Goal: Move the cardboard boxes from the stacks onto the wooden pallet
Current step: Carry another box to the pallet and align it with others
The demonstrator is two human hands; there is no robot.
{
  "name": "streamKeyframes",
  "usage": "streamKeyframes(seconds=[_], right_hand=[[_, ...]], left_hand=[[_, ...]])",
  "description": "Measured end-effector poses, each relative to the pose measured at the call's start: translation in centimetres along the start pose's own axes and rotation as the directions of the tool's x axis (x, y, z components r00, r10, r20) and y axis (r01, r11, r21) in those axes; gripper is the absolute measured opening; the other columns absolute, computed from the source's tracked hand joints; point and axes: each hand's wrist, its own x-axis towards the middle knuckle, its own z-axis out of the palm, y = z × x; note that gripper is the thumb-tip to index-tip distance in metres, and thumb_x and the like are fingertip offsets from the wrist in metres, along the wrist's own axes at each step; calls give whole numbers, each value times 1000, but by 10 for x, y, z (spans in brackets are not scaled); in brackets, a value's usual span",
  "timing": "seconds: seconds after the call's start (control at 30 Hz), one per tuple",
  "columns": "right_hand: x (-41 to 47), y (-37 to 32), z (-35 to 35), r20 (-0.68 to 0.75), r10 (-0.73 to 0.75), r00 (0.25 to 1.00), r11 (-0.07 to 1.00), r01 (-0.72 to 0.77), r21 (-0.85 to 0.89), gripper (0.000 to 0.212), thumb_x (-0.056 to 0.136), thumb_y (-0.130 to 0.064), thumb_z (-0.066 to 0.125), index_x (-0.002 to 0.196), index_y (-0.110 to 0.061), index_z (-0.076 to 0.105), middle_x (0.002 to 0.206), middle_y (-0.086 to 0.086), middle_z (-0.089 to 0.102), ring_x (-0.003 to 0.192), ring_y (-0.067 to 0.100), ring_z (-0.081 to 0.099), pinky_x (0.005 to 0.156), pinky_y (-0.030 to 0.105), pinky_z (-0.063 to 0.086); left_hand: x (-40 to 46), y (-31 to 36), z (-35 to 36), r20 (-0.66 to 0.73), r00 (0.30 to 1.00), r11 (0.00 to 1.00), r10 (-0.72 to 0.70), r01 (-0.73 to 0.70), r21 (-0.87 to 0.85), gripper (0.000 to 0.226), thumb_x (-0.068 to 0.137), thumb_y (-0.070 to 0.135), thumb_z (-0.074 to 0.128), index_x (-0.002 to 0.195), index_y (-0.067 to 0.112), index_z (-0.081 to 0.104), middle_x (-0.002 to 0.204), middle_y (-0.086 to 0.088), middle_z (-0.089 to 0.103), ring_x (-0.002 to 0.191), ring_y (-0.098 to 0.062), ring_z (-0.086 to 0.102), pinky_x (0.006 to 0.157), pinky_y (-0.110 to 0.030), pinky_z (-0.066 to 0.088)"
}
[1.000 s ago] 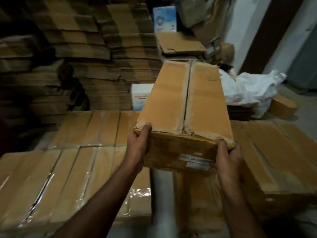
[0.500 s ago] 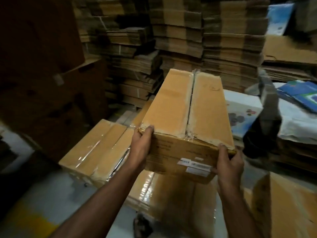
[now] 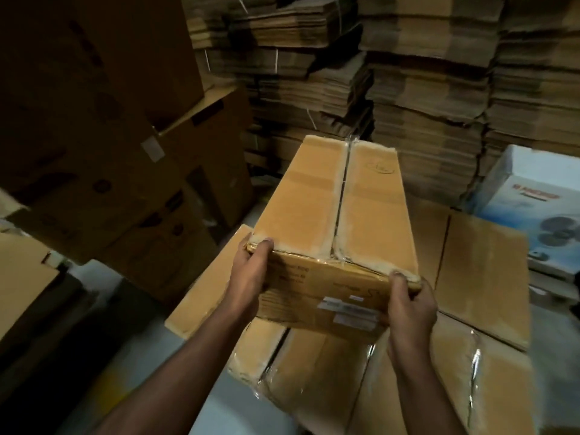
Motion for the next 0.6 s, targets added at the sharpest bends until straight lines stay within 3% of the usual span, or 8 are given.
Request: streamKeyframes(seconds=[0.13,0.27,0.43,0.6], right_hand=[[15,-5,72,29,7,1000,999,-6,-40,38,90,-32,64,126,-18,63,103,-5,66,96,19,64,88,45,57],[26,-5,147,23,-15,1000,1000,15,-26,34,90,-25,65,123,-16,65,91,-20,61,83,-2,59,81,31,52],[38,4,252,-5,-31,1000,999,30,-43,33,91,-26,65,123,-16,65,100,-6,68,87,6,64,67,18,49],[73,35,381,-97,-7,995,997,-1,-77,35,90,-33,64,122,-19,64,104,-2,69,95,17,67,81,41,59]], left_hand=[[63,10,-27,-32,998,998,-53,52,-22,43,98,44,55,136,27,49,121,0,55,115,-23,52,101,-60,46],[133,19,-57,-20,998,998,-55,55,-28,42,99,44,52,138,29,47,129,-7,56,119,-29,53,100,-61,46],[243,27,-95,28,999,999,-32,33,-37,43,100,39,52,141,25,45,129,-6,55,118,-26,51,100,-60,45],[397,30,-122,154,988,999,12,-3,-53,37,102,33,51,138,25,50,119,4,61,104,-13,57,90,-47,52]])
